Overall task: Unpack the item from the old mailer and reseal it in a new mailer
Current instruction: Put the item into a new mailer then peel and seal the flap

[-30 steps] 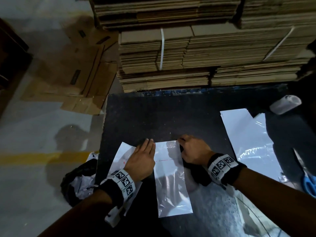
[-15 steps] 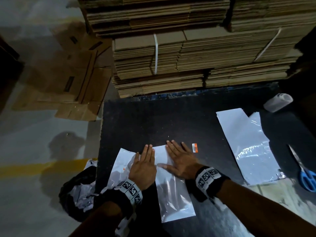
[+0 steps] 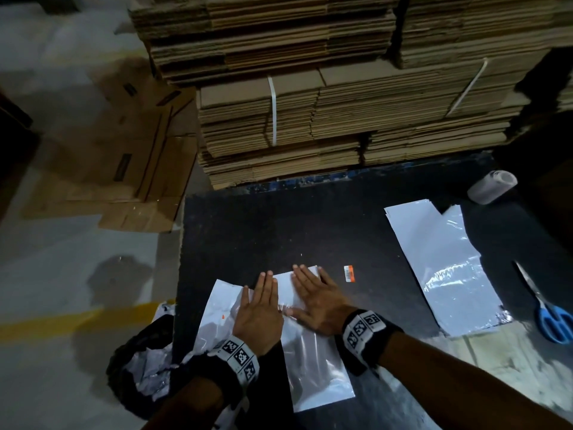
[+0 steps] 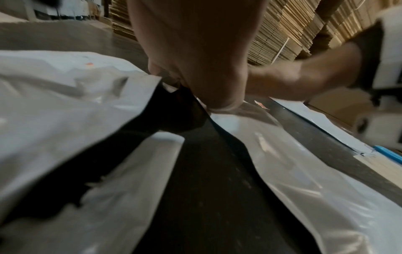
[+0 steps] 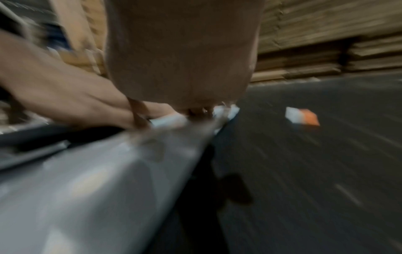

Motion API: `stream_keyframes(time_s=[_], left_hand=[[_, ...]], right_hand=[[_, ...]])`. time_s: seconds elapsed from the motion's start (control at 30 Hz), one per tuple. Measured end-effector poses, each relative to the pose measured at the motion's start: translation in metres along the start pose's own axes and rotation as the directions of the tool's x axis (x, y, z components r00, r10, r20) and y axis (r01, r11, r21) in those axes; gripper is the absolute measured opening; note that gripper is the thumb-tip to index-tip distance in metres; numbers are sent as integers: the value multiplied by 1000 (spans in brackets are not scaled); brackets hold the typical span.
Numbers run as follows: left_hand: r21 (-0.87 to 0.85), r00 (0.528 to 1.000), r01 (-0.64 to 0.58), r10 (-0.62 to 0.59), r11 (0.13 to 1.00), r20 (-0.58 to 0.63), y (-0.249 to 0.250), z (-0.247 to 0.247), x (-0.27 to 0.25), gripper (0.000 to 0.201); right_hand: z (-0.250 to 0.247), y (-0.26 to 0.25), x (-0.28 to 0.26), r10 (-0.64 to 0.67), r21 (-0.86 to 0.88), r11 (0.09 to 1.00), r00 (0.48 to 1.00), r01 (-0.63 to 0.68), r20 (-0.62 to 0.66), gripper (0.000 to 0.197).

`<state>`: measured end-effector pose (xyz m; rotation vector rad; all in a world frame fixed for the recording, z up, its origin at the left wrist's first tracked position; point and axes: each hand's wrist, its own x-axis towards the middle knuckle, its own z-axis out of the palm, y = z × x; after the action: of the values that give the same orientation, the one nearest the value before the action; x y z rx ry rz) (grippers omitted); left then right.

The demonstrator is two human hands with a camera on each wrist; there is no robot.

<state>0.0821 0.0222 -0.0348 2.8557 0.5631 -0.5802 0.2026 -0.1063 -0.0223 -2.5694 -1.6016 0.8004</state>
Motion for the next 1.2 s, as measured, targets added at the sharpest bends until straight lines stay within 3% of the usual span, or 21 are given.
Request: stream_keyframes(time_s=[0.23,0.37,0.57,0.63,0.7,0.73,0.8,0.97,1.1,1.2], left_hand=[[124,999,-32,33,992,1,2,-5,-3,70],[130,999,-20,24,991,-29,3,-6,-4,71],[123,999,-27,31,992,-35,12,-9,1,77],[110,992,-76,86,991,-90,21,-12,7,79],[128,991,-117,125,985,-54,27,-11,10,75],[134,994,-107,109,985,-9,27,-10,10,72],[110,996,-80,84,991,-32,21,-10,9,67],[60,992,-123,123,991,3,-1,9,4,80],[37,992,-126,126,991,11,3,6,8,85],[-15,993,-109,109,994,38,3,4,7,90]], right_hand=[[-13,29,-26,89,-21,996,996,-90,-32,112],[-14,12,-18,35,-15,999,999,-36,-38,105],[1,9,-15,90,-3,996,995,-90,-36,80],[1,13,-14,64,-27,998,997,-65,-34,83],[-2,17,-15,36,-31,999,999,-37,-36,86],[-2,18,-15,24,-27,999,999,-25,-41,87],[-3,19,-16,8,-20,1000,998,-10,-64,89],[-11,14,-15,39,-73,997,999,-38,11,95],[-23,-2,-3,40,-126,991,999,-40,-6,71],[-21,-13,2,-34,-162,986,999,38,30,86]])
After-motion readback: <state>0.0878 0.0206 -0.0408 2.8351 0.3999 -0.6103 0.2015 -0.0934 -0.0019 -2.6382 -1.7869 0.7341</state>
